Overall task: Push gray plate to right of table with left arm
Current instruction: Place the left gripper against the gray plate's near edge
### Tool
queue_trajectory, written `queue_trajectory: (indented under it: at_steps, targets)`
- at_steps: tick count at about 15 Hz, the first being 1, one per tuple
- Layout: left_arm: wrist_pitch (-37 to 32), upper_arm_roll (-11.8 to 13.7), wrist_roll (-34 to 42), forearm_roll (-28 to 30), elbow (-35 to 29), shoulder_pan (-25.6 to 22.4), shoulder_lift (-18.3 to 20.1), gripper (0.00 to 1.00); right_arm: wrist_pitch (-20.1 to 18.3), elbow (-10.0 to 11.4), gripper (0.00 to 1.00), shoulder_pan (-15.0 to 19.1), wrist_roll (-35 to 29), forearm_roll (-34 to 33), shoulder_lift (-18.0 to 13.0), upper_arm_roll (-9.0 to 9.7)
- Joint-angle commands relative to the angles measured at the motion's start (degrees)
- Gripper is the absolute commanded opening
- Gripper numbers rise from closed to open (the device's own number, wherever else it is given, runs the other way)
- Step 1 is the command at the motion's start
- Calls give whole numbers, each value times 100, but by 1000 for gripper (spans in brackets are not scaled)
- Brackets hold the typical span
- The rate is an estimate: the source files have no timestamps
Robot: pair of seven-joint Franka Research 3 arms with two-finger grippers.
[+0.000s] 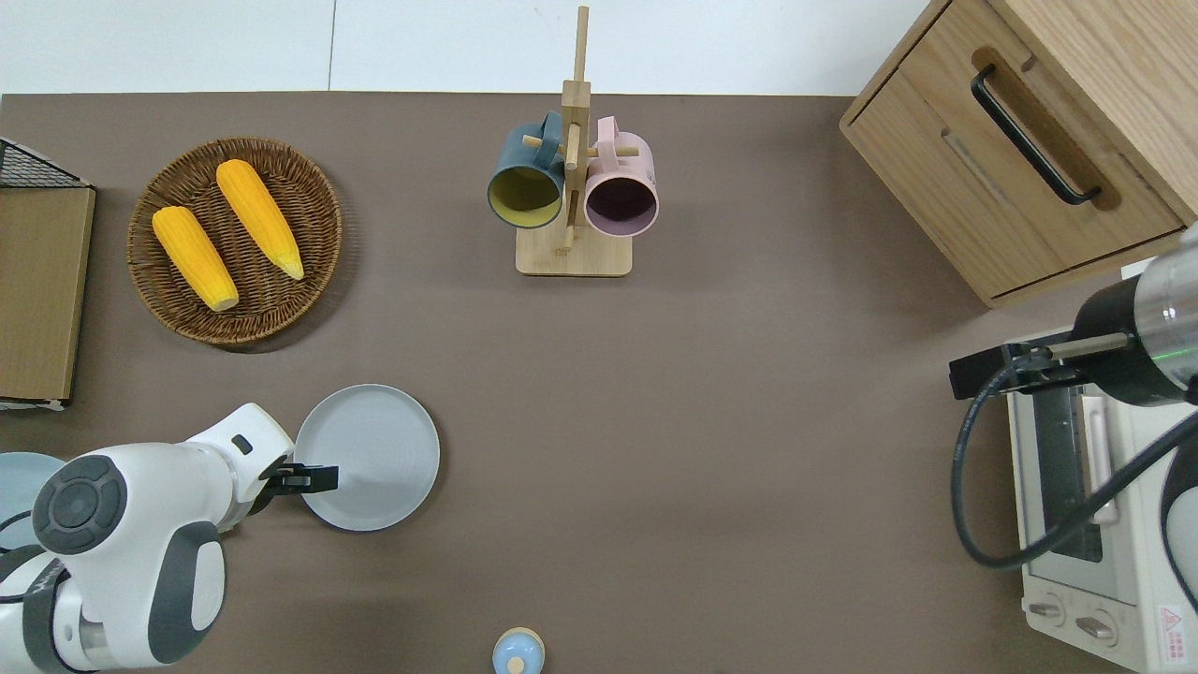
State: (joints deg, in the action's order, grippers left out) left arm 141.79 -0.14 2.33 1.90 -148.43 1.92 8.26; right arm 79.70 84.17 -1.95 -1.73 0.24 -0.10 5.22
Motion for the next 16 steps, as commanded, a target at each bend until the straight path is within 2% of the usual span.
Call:
queue_trajectory:
  at_steps: [1,3,4,5,6,9,10,11,16]
  targets:
    - [366,5,-22,56,-107,-7,-167,981,-69,3,983,63,14,46,-43,23]
    - [375,5,-22,56,-107,-16,-167,927,-69,3,983,63,15,46,-43,23]
    - [367,5,-22,56,-107,-16,-158,831,-69,-5,983,63,15,46,-43,32]
    - [375,5,-22,56,-107,-7,-158,633,-69,-5,983,63,6,46,-43,32]
    - [367,5,-22,56,-107,-7,-150,393,-69,3,983,63,6,46,-43,32]
    - [349,5,-31,56,-107,-7,-123,82,-69,-5,983,63,6,46,-43,32]
    - [349,5,-31,56,-107,-7,-114,17,-69,-5,983,63,6,46,-43,32]
    - [349,5,-31,56,-107,-7,-123,0,-69,3,983,63,14,46,-43,32]
    - [358,5,-40,56,-107,-7,-158,0,-69,-5,983,63,15,46,-43,32]
